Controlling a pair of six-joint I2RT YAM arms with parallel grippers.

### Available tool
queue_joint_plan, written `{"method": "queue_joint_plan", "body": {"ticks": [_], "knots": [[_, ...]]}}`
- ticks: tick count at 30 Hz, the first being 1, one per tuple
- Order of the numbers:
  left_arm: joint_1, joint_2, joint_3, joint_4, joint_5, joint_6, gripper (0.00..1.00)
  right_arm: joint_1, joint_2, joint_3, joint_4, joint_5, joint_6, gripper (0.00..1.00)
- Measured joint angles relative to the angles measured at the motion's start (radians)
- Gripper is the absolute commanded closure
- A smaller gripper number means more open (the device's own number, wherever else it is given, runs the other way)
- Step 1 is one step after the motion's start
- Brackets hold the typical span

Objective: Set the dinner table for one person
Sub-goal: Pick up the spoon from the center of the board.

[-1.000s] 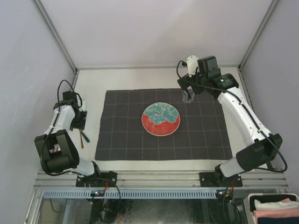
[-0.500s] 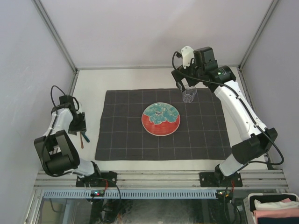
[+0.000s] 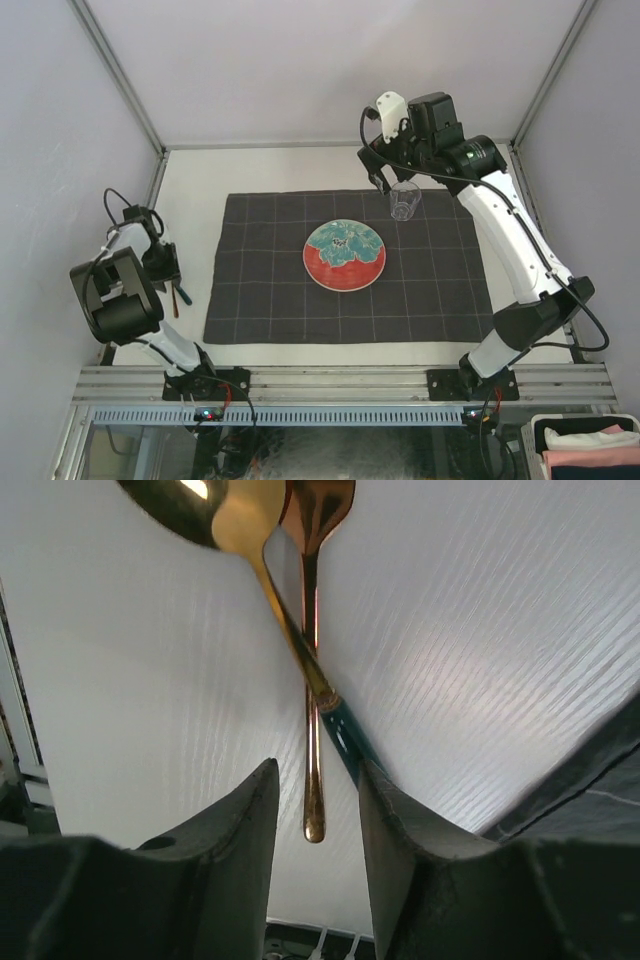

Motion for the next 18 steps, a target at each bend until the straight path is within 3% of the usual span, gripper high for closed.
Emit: {"method": "queue_joint_plan", "body": {"ticks": [12, 15, 18], "knots": [[0.000, 0.081, 0.035, 0.038, 0.035, 0.003, 0.64, 0.022, 0.042, 0.057, -0.039, 0.000, -0.024, 0.00], [0.001, 0.085, 0.035, 0.041, 0.047, 0.004, 0.69, 0.032, 0.045, 0.058, -0.041, 0.000, -0.027, 0.00], [0.002, 0.087, 0.035, 0.043, 0.059, 0.005, 0.82, 0.039, 0.047, 0.066, -0.047, 0.000, -0.033, 0.00]]}}
